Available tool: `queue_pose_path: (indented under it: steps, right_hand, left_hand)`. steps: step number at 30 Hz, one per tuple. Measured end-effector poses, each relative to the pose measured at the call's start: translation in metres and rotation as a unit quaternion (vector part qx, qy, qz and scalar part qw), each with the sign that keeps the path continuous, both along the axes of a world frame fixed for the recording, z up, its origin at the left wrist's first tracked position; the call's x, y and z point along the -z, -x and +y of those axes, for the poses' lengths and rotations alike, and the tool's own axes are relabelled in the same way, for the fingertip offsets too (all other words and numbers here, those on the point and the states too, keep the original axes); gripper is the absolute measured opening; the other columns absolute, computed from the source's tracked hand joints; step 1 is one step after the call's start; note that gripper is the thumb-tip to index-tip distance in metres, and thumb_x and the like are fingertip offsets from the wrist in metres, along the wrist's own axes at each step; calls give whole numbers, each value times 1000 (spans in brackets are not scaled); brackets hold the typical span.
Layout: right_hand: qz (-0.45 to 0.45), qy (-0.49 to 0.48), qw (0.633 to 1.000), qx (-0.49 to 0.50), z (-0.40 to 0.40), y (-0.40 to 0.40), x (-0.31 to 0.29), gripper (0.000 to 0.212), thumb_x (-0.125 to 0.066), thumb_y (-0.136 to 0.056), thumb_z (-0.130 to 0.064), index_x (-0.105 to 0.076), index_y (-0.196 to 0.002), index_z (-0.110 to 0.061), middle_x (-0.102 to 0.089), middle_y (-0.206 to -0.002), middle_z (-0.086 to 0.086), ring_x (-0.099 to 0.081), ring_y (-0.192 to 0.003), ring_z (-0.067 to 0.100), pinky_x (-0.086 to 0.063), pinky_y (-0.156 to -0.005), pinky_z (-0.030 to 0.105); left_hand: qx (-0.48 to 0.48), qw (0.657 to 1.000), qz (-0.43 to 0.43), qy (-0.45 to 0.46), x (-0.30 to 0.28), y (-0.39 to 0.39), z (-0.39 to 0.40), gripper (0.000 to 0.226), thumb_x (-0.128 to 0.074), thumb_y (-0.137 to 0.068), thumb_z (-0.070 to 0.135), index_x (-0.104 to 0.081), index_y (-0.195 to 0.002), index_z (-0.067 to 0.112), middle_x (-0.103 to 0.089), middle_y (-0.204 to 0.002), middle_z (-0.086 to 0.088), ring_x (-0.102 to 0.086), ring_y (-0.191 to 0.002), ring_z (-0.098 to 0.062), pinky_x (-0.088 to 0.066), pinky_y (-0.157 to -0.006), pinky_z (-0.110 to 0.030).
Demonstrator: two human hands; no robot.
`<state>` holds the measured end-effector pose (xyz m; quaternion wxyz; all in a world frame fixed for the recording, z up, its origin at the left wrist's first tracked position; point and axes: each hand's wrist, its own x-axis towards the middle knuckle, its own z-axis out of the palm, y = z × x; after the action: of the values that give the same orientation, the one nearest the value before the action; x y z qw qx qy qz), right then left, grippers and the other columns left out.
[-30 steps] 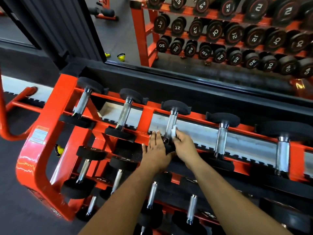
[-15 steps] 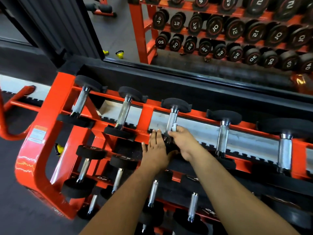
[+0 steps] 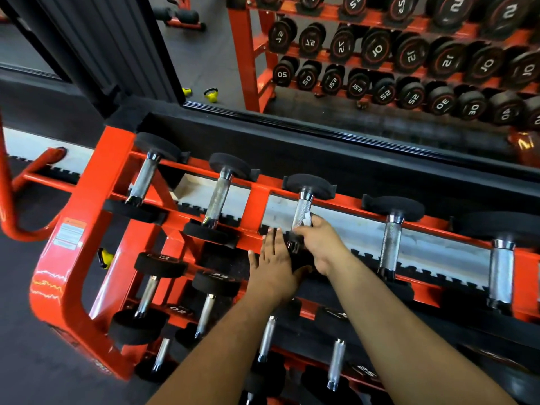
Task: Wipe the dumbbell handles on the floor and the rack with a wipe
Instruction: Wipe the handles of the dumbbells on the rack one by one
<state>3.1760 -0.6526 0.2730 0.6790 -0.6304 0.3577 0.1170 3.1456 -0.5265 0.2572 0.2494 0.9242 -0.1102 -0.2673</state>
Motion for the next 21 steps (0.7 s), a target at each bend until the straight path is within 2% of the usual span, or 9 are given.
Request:
queue_pose_path:
  steps: [2,5,6,8,10,12,14,18,21]
  right_hand:
    - [1,-63,996,63,-10,-9,-2,26,-52,-98,3,-64,-119,-8,-72,-109,18,-69,-86,26,-59,-70,37]
    - [-41,-135,976,165,-20,-14,0,24,-50,-103,-5,-64,-121,-12,-72,-109,11,-71,-92,22,-58,-74,35]
    - [-39,-113,979,166,-18,-12,2,23,-52,-103,-10,-64,-122,-15,-72,-111,8,-70,-97,22,-58,-79,37]
    - [-20,-8,995,102,-8,1,8,19,-56,-101,-17,-66,-118,-20,-73,-109,4,-69,-102,23,-57,-89,43]
    - [-17,80,996,26,1,17,7,17,-54,-101,-19,-68,-111,-21,-74,-100,3,-69,-99,24,-57,-91,48]
    - [-17,127,991,-36,3,24,4,19,-51,-101,-20,-69,-109,-21,-73,-97,3,-69,-96,25,-58,-88,47]
    - [-10,109,994,-29,-1,13,-2,21,-50,-101,-18,-69,-110,-20,-73,-99,7,-69,-97,28,-58,-84,44]
    - [-30,24,996,85,-3,-11,-11,29,-46,-103,-12,-67,-121,-21,-69,-109,4,-66,-99,23,-56,-78,35]
    - [-15,68,998,9,2,3,-6,26,-45,-106,-21,-64,-124,-24,-68,-110,0,-64,-101,18,-55,-91,39]
  left_hand:
    - [-5,1000,-3,-1,-2,0,-1,105,-52,-96,62,17,-160,16,21,-169,-1,17,-156,-18,9,-124,-55]
    - [-6,1000,2,-5,-3,0,-2,105,-52,-95,63,17,-160,16,21,-169,-2,15,-156,-19,8,-125,-54]
    - [-7,1000,0,-6,-3,0,-2,105,-52,-95,63,17,-160,16,20,-169,-3,15,-156,-19,8,-125,-54]
    - [-6,1000,0,-5,-3,0,-1,104,-51,-96,63,17,-160,16,20,-169,-3,16,-156,-19,8,-125,-54]
    - [1,1000,2,-1,-4,0,0,103,-50,-97,62,17,-160,16,20,-169,-2,17,-156,-18,8,-125,-54]
    - [6,1000,3,1,-3,1,1,102,-49,-97,62,17,-160,16,20,-169,-1,18,-155,-18,8,-125,-54]
    - [4,1000,-2,0,-4,1,0,102,-50,-97,62,16,-160,16,20,-169,-1,18,-155,-18,8,-125,-54]
    - [-3,1000,-4,1,-5,1,0,103,-51,-97,62,17,-160,17,21,-169,-1,19,-155,-17,9,-124,-53]
    - [1,1000,1,3,-6,1,1,102,-50,-97,62,17,-160,17,21,-169,-2,19,-155,-17,9,-125,-54]
